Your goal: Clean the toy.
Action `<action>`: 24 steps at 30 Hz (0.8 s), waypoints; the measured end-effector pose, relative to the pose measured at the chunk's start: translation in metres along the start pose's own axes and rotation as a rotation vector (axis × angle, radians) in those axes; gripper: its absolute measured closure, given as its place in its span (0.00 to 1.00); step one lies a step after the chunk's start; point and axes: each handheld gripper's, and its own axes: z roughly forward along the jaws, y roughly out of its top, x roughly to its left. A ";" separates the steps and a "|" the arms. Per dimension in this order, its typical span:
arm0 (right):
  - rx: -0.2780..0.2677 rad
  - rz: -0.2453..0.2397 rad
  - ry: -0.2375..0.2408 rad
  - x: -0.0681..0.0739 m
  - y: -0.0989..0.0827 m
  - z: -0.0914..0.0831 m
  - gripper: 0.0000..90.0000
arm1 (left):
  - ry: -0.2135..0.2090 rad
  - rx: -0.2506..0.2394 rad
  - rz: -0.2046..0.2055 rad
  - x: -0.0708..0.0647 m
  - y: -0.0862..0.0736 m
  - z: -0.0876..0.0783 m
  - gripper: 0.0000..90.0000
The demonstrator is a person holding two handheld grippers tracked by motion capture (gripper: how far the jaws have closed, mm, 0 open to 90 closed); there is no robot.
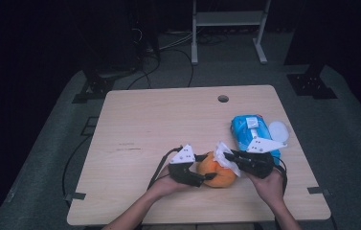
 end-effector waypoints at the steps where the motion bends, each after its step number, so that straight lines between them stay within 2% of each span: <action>1: -0.004 0.001 -0.005 0.000 0.001 -0.001 0.91 | 0.004 -0.002 0.004 0.000 0.001 -0.002 0.44; 3: -0.028 0.006 0.006 0.001 0.005 -0.005 0.91 | 0.000 -0.012 -0.015 0.002 0.005 -0.006 0.50; 6: -0.072 0.007 0.045 0.006 0.014 -0.008 0.91 | 0.007 -0.024 -0.059 0.005 0.011 -0.015 0.54; 7: -0.080 -0.017 0.048 0.011 0.019 -0.007 0.91 | 0.012 -0.027 -0.059 0.006 0.012 -0.018 0.55; 10: -0.099 -0.048 0.054 0.019 0.029 -0.002 0.91 | 0.043 -0.031 -0.053 0.009 0.017 -0.031 0.55; 16: -0.141 -0.046 0.071 0.019 0.047 0.015 0.91 | 0.134 -0.010 -0.026 0.017 0.025 -0.052 0.55; 17: -0.142 -0.038 0.075 0.018 0.049 0.019 0.91 | 0.151 -0.001 -0.020 0.019 0.026 -0.054 0.55; 21: -0.111 -0.004 0.091 0.010 0.051 0.039 0.91 | 0.197 0.032 -0.039 0.026 0.021 -0.057 0.54; 23: -0.075 0.006 0.091 0.005 0.047 0.050 0.91 | 0.204 0.062 -0.054 0.026 0.017 -0.052 0.51; 24: -0.057 0.011 0.095 0.002 0.044 0.054 0.91 | 0.188 0.086 -0.070 0.026 0.014 -0.048 0.48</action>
